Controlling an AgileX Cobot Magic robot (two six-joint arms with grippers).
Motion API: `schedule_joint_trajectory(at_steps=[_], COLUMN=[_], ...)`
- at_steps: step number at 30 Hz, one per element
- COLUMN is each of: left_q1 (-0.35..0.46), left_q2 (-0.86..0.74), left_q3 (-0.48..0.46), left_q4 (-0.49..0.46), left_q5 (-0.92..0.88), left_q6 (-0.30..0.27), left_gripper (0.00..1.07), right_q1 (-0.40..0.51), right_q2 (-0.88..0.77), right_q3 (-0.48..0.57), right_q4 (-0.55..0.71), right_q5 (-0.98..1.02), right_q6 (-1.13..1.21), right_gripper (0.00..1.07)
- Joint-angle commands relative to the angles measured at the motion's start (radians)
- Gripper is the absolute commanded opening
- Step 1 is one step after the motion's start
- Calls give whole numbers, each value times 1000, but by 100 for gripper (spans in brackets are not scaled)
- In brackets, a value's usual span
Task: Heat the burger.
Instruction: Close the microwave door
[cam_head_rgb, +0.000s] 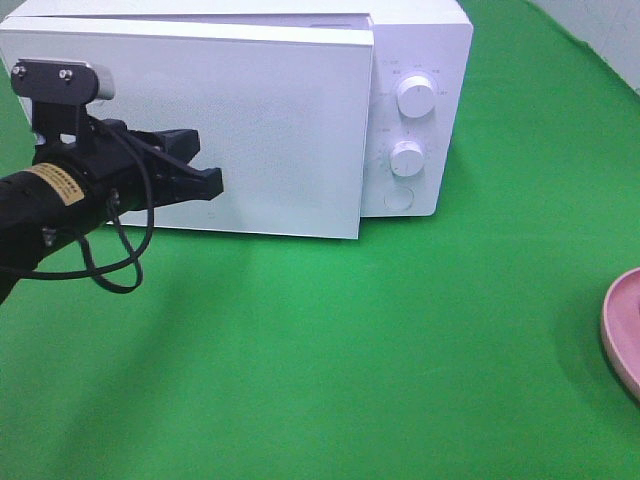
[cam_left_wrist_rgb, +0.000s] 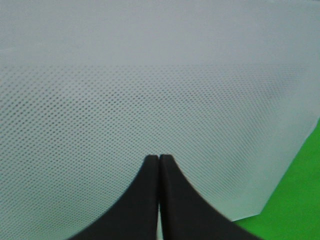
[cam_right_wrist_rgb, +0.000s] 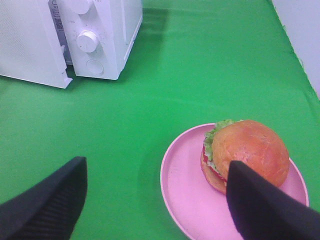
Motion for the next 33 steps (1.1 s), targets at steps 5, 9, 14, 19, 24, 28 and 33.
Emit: schedule_joint_trajectory(at_steps=[5, 9, 14, 19, 24, 28, 33], left_q1=[-37, -43, -49, -61, -70, -71, -71], left_q2=[61, 87, 117, 147, 194, 223, 246], left_q3=[-124, -181, -257, -325, -409, -458, -494], left_q4=[-30, -35, -32, -36, -36, -35, -36], left_q5=[33, 58, 106, 124, 157, 159, 164], left_q6=[16, 13, 14, 15, 15, 15, 15], left_gripper=[0, 0, 0, 0, 0, 0, 0], right_q1=[-7, -7, -7, -7, -7, -7, -7], right_q2=[-28, -28, -28, -28, -28, -28, -28], right_q3=[1, 1, 1, 1, 1, 1, 1], right_q4=[3, 3, 3, 3, 3, 3, 3], right_q5=[-12, -12, -12, -12, -12, -12, -12], right_q6=[-6, -6, -6, -6, -5, -5, -5], right_gripper=[75, 75, 75, 75, 75, 75, 75])
